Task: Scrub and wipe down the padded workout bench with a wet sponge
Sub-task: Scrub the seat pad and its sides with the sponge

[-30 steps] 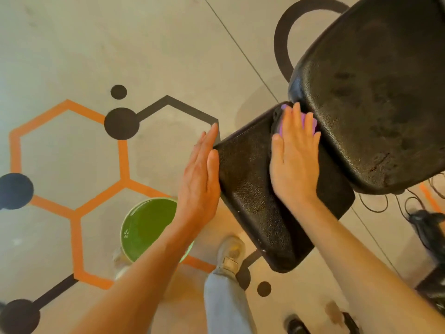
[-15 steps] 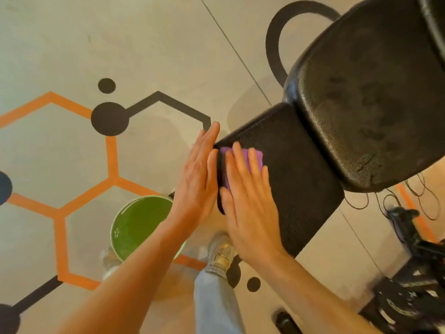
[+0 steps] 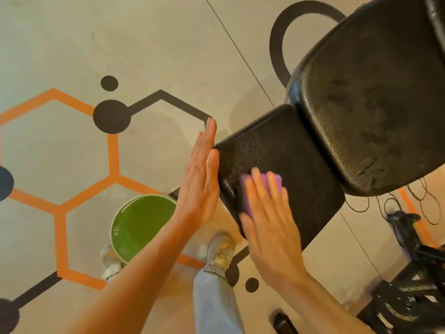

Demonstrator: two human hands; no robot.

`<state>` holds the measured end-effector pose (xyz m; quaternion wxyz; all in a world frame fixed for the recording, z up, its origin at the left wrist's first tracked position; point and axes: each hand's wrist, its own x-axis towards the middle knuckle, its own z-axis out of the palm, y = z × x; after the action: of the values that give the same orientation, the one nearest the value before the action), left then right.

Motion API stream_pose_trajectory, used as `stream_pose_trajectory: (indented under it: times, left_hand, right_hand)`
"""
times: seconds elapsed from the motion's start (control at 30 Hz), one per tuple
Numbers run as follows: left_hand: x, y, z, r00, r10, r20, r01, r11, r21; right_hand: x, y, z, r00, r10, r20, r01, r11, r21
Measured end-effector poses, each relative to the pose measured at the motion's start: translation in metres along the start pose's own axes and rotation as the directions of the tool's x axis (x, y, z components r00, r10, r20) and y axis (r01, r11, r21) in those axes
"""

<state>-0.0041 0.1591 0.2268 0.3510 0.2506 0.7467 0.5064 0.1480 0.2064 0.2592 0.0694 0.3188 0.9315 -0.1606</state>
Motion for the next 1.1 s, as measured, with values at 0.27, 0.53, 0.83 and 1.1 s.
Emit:
stream_pose_trajectory:
  times: [0.27, 0.53, 0.83, 1.1]
  left_hand:
    - [0.000, 0.001, -0.006, 0.998, 0.003, 0.064, -0.004, 1.000, 0.020]
    - [0.001, -0.003, -0.010, 0.988, 0.059, 0.140, -0.066, 0.997, 0.047]
    - [0.005, -0.010, -0.010, 0.980, 0.095, 0.177, -0.124, 0.979, 0.160]
    - [-0.005, -0.019, 0.009, 0.998, 0.057, -0.039, -0.050, 0.988, 0.145]
  right_hand:
    - [-0.038, 0.004, -0.003, 0.996, -0.067, 0.062, 0.071, 0.995, -0.065]
    - [0.058, -0.033, -0.006, 0.991, 0.129, -0.025, -0.122, 0.975, 0.188]
    - [0.086, -0.022, -0.008, 0.955, 0.294, -0.045, -0.274, 0.929, 0.248]
    - [0.165, 0.030, -0.035, 0.902, 0.414, -0.127, -0.391, 0.905, 0.169]
